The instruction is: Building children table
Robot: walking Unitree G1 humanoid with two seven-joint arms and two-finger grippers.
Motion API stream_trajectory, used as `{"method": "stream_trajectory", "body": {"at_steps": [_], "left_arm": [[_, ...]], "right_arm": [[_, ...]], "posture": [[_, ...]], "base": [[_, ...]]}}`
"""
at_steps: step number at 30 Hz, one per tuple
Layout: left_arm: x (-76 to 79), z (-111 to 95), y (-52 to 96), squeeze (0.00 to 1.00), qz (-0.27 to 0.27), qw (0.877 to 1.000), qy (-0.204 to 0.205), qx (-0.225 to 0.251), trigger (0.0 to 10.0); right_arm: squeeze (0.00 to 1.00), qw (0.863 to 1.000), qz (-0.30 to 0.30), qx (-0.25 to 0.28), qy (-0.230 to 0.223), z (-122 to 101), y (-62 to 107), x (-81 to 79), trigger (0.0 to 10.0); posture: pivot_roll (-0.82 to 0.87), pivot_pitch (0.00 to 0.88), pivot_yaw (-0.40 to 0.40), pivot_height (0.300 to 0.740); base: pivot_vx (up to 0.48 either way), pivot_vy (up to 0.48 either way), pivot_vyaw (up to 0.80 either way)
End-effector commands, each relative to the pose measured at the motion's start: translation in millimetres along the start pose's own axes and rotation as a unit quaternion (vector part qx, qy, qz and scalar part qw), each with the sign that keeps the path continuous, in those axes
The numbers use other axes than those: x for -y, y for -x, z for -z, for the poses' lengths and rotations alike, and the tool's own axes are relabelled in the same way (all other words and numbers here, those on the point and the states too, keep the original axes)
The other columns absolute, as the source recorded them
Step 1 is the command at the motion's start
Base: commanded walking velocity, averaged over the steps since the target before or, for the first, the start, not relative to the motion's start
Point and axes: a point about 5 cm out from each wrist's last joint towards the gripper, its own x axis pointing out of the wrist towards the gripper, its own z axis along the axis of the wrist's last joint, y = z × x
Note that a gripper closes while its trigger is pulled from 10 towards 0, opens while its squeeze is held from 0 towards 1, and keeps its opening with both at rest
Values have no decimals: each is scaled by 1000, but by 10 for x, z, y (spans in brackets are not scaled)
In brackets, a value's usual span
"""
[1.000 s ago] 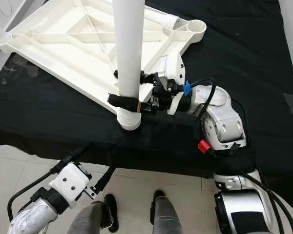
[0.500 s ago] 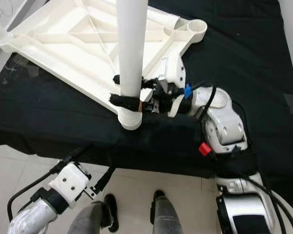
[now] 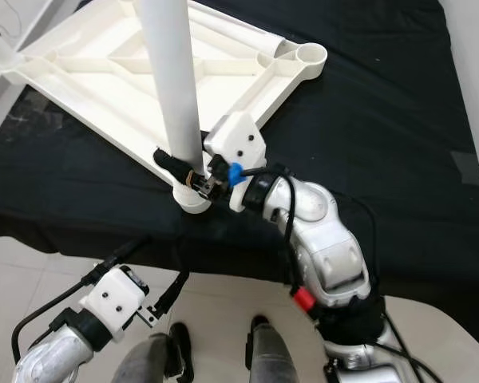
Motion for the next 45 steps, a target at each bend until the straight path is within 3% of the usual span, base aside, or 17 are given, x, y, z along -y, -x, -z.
{"method": "stream_trajectory", "body": {"at_steps": [1,7,16,17,18,19,21,22,24,25,29,32,33,34,44,45], "left_arm": [[22,21,43,0,5,1000,5,-8,10000],[21,28,33,0,4,1000,5,-8,10000],[14,27,29,0,3,1000,5,-8,10000],[12,27,28,0,3,1000,5,-8,10000],[12,27,28,0,3,1000,5,-8,10000],[11,27,27,0,2,1000,5,-8,10000],[12,27,27,0,3,1000,5,-8,10000],[12,28,26,0,3,1000,5,-8,10000],[13,29,25,0,3,1000,5,-8,10000],[12,29,22,0,3,1000,5,-8,10000],[10,31,18,0,3,1000,5,-8,10000],[8,34,14,0,2,1000,4,-8,10000],[8,35,14,0,1,1000,4,-8,10000],[8,36,14,0,1,1000,4,-8,10000],[10,33,8,0,0,1000,4,-7,10000],[16,32,6,0,0,1000,5,-7,10000]], "right_arm": [[0,975,115,-187,-21,646,188,125,0],[0,970,143,-197,-23,631,177,40,0],[0,966,171,-191,-30,564,147,63,0],[0,967,171,-187,-33,551,130,58,3608],[0,967,171,-187,-33,551,130,58,3608],[0,968,172,-182,-31,537,117,56,9843],[0,969,173,-172,-32,512,98,57,10000],[149,975,165,-147,-37,459,63,52,10000],[149,978,159,-128,-40,422,41,49,10000],[1000,981,158,-105,-46,370,19,62,10000],[1000,984,154,-74,-55,287,-9,87,10000],[1000,990,118,-38,-61,160,-52,65,10000],[655,991,109,-31,-68,140,-60,53,10000],[0,992,101,-25,-74,126,-67,41,10000],[0,996,24,24,-83,10,-79,16,10000],[0,997,-3,50,-66,-45,-49,147,10000]], "posture": [[16,378,65,740],[14,376,65,740],[12,383,67,740],[13,380,68,740],[13,380,68,740],[12,382,68,740],[12,380,68,740],[12,382,68,740],[12,382,68,740],[12,381,68,740],[14,380,66,740],[11,381,63,740],[11,380,63,740],[11,380,63,740],[12,380,62,740],[14,378,61,740]], "base": [[0,0,0],[0,0,0],[0,0,0],[0,0,0],[0,0,0],[0,0,0],[0,0,0],[0,0,0],[0,0,0],[0,0,0],[0,0,0],[0,0,0],[0,0,0],[0,0,0],[0,0,0],[0,0,0]]}}
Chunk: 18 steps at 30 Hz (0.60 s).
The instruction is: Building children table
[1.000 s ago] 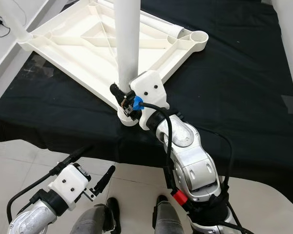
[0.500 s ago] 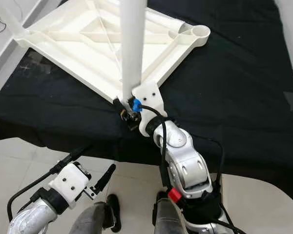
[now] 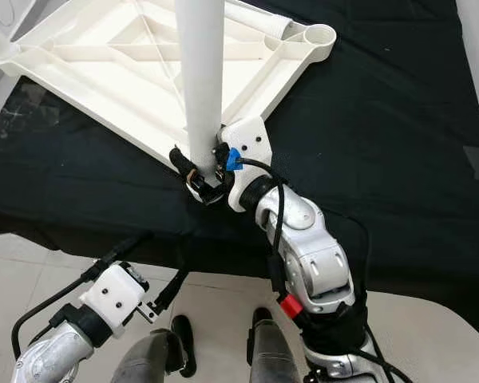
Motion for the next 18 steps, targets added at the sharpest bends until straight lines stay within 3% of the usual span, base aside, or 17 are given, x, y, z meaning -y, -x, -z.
{"method": "stream_trajectory", "body": {"at_steps": [1,3,4,12,18], "left_arm": [[43,54,36,0,4,1000,9,-14,10000],[44,54,35,0,4,1000,9,-14,10000],[47,52,32,0,4,1000,10,-14,10000],[54,52,26,0,5,1000,11,-13,10000],[55,54,28,0,6,1000,11,-14,10000]], "right_arm": [[0,999,-30,22,-2,-34,11,21,10000],[0,999,-36,27,-1,-51,17,52,10000],[0,997,-70,44,6,-122,41,134,10000],[0,985,-163,47,13,-194,85,208,10000],[0,979,-197,49,13,-217,71,225,10000]], "posture": [[14,378,61,740],[14,378,61,740],[15,377,58,740],[17,375,57,740],[19,370,59,740]], "base": [[0,0,0],[0,0,0],[0,0,0],[0,0,0],[0,0,0]]}}
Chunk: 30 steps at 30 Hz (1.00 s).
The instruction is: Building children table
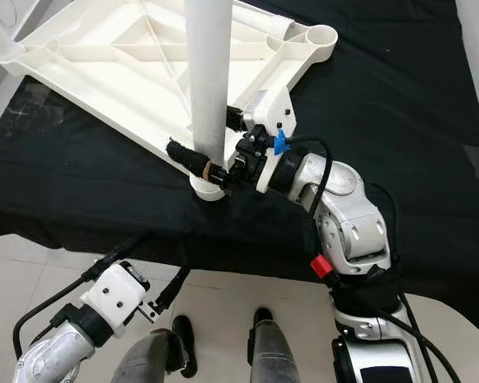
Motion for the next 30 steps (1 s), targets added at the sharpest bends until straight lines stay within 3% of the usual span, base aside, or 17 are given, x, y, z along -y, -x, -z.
{"method": "stream_trajectory", "body": {"at_steps": [1,3,4,5,16,20,21,22,23,24,25,26,27,28,30], "left_arm": [[48,60,38,0,7,1000,8,-15,10000],[48,60,38,0,7,1000,8,-15,10000],[50,62,42,0,7,1000,8,-16,10000],[53,65,47,0,8,1000,7,-17,10000],[59,69,55,0,12,1000,8,-19,10000],[64,67,59,0,13,1000,9,-19,10000],[65,67,61,0,13,1000,9,-19,10000],[64,64,66,0,12,1000,9,-19,10000],[64,64,66,0,12,1000,9,-19,10000],[64,59,72,0,11,1000,9,-19,10000],[64,59,72,0,11,1000,9,-19,10000],[61,54,74,0,10,1000,8,-19,10000],[61,54,74,0,10,1000,8,-19,10000],[56,52,76,0,9,1000,8,-19,10000],[52,55,76,0,9,1000,8,-19,10000]], "right_arm": [[0,999,-41,14,-5,-14,-37,-34,9373],[0,999,-41,14,-5,-14,-37,-34,9373],[0,998,-54,19,-5,-24,-49,-17,3843],[0,998,-64,24,-3,-35,-60,4,0],[0,995,-93,25,6,-71,-46,48,0],[0,996,-83,-29,23,44,-51,-32,0],[0,996,-64,-58,26,118,-73,-68,0],[0,988,61,-145,-7,414,-91,-120,0],[0,988,61,-145,-7,414,-91,-120,0],[0,967,146,-207,-38,636,-39,-227,0],[0,967,146,-207,-38,636,-39,-227,0],[0,942,215,-250,-55,788,44,-328,0],[0,942,215,-250,-55,788,44,-328,0],[0,926,255,-270,-64,867,118,-393,0],[0,920,285,-262,-65,861,161,-392,0]], "posture": [[26,364,60,740],[26,364,60,740],[27,361,61,740],[31,356,63,740],[27,356,69,740],[22,357,61,740],[22,357,61,740],[18,363,46,740],[18,363,46,740],[16,367,43,740],[16,367,43,740],[20,370,43,740],[20,370,43,740],[19,375,47,740],[10,372,55,740]], "base": [[0,0,0],[0,0,0],[0,0,0],[0,0,0],[0,0,0],[0,0,0],[0,0,0],[0,0,0],[0,0,0],[0,0,0],[0,0,0],[0,0,0],[0,0,0],[0,0,0],[0,0,0]]}}
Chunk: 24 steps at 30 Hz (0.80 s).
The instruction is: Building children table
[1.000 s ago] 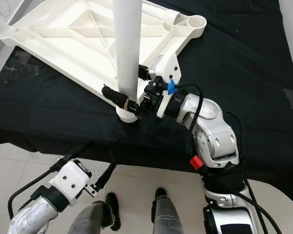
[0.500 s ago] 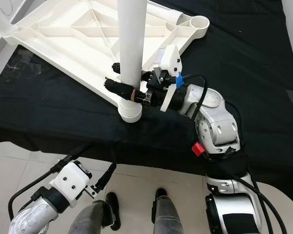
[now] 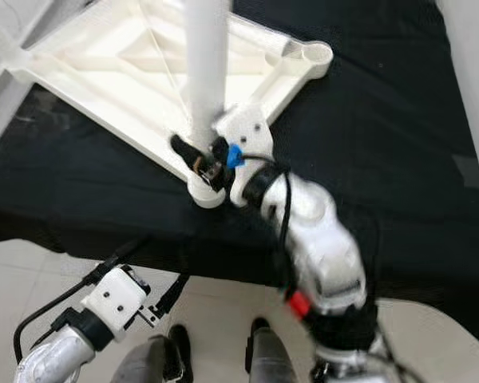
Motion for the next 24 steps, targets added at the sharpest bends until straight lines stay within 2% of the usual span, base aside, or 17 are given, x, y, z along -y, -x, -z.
{"method": "stream_trajectory", "body": {"at_steps": [1,7,14,17,20,23,24], "left_arm": [[24,26,40,0,6,1000,3,-10,10000],[30,33,36,0,12,1000,5,-10,10000],[25,29,32,0,8,1000,3,-10,10000],[23,32,22,0,8,1000,4,-10,10000],[23,32,18,0,9,1000,4,-9,10000],[24,31,1,0,8,1000,4,-8,10000],[24,31,1,0,8,1000,4,-8,10000]], "right_arm": [[0,983,51,-175,-32,633,102,41,0],[0,982,78,-169,-34,585,70,114,0],[0,985,82,-150,-27,471,13,83,0],[0,995,13,-95,19,286,-99,-28,0],[0,997,-13,-74,28,222,-131,-60,0],[0,994,-79,-45,61,104,-196,-109,0],[0,994,-79,-45,61,104,-196,-109,0]], "posture": [[10,372,55,740],[10,368,56,740],[11,372,56,740],[5,371,57,740],[4,370,56,740],[4,369,48,740],[4,369,48,740]], "base": [[0,0,0],[0,0,0],[0,0,0],[0,0,0],[0,0,0],[0,0,0],[0,0,0]]}}
